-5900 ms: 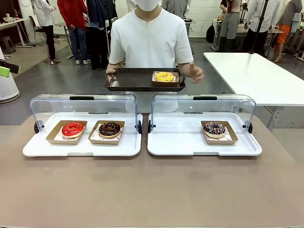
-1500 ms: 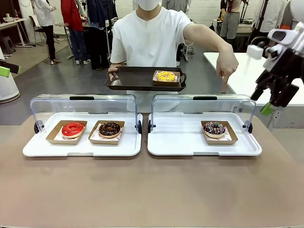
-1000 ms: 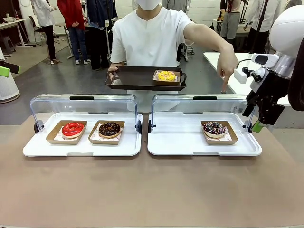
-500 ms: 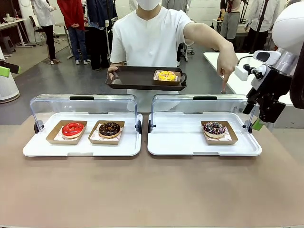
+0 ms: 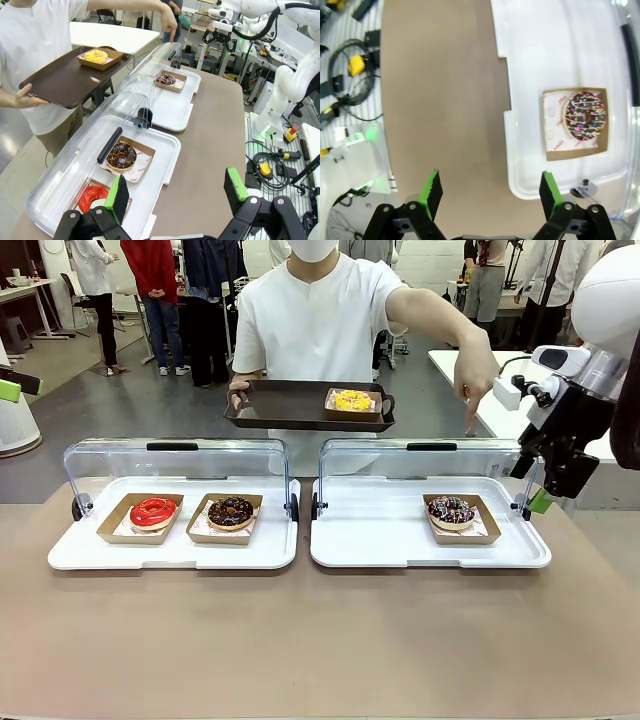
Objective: Provide the desired donut to the person.
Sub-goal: Pick up and lift the Paper togo box containing the Donut pointed at by the person.
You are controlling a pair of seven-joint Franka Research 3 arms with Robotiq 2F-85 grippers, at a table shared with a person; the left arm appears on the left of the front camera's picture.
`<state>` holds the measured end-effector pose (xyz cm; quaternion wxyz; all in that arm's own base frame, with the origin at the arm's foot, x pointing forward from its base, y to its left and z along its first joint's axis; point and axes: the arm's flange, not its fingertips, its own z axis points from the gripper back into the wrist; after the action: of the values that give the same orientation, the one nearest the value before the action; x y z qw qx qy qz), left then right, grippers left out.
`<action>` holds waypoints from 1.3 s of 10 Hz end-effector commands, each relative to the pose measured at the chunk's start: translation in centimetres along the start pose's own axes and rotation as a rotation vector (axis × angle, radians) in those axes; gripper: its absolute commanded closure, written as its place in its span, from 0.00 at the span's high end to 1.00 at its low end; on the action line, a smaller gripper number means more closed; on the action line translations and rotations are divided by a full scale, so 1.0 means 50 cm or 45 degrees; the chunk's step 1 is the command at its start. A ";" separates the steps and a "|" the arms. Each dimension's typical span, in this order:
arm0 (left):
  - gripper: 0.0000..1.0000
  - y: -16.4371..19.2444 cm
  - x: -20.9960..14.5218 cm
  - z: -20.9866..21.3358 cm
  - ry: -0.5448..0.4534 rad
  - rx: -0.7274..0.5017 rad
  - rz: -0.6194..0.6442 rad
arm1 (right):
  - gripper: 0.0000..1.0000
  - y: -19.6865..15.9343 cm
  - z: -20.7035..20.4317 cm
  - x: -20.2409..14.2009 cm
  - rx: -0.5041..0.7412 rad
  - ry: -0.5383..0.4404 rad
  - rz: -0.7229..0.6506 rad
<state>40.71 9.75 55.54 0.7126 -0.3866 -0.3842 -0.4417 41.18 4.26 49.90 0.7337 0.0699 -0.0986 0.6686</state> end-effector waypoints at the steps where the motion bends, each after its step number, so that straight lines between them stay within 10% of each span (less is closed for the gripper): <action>1: 1.00 -0.003 0.003 0.001 -0.012 -0.004 0.004 | 1.00 0.016 -0.053 0.018 -0.105 0.107 -0.036; 13: 1.00 -0.003 0.003 0.001 -0.012 -0.004 0.004 | 1.00 -0.118 -0.249 -0.008 -0.044 0.106 -0.060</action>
<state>40.71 9.75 55.54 0.7126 -0.3867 -0.3842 -0.4417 47.56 6.13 37.67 0.7536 0.0254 -0.0683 0.6532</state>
